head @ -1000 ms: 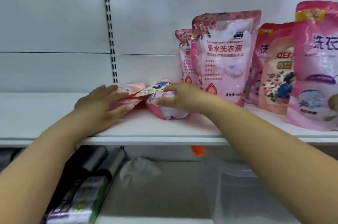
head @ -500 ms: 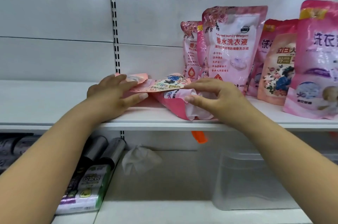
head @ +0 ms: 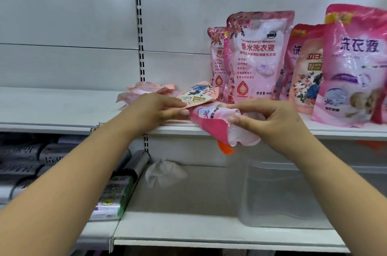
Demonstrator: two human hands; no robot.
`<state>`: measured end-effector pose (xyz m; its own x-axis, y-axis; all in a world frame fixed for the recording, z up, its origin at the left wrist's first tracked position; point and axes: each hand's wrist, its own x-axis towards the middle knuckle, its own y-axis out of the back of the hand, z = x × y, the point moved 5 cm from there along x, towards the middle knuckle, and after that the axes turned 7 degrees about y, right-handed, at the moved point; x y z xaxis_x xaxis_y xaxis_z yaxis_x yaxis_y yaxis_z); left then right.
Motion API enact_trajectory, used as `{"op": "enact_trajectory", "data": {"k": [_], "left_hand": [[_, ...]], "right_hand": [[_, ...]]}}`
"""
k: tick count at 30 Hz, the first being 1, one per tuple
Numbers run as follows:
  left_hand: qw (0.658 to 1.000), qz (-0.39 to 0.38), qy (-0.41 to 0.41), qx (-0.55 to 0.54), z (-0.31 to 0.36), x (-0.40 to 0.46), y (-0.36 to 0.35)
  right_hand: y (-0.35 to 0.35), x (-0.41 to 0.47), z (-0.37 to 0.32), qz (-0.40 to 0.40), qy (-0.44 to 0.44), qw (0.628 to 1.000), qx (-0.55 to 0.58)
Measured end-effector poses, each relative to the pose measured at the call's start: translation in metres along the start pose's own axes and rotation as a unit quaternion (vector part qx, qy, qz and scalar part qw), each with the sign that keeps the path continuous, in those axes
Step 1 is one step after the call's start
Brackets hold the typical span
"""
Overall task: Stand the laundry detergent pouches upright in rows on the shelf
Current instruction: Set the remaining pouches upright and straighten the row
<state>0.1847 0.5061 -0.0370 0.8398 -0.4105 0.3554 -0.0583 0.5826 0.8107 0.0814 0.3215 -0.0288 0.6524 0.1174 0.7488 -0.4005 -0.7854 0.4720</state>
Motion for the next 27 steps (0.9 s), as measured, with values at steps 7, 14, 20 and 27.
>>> {"op": "enact_trajectory", "data": {"k": [7, 14, 20, 27], "left_hand": [[0.979, -0.006, 0.077, 0.187, 0.008, 0.013, -0.02], [0.877, 0.233, 0.116, -0.405, 0.054, -0.089, -0.066], [0.704, -0.056, 0.213, -0.676, 0.09, -0.114, -0.125], [0.742, 0.019, 0.208, -0.637, 0.092, -0.151, -0.173]], "right_hand": [[0.026, -0.033, -0.007, 0.013, 0.046, 0.999, 0.025], [0.027, -0.065, 0.007, 0.054, 0.066, 0.994, 0.063], [0.01, -0.106, 0.011, 0.038, 0.019, 0.982, 0.186], [0.003, -0.154, 0.064, 0.077, -0.284, 0.891, 0.347]]}}
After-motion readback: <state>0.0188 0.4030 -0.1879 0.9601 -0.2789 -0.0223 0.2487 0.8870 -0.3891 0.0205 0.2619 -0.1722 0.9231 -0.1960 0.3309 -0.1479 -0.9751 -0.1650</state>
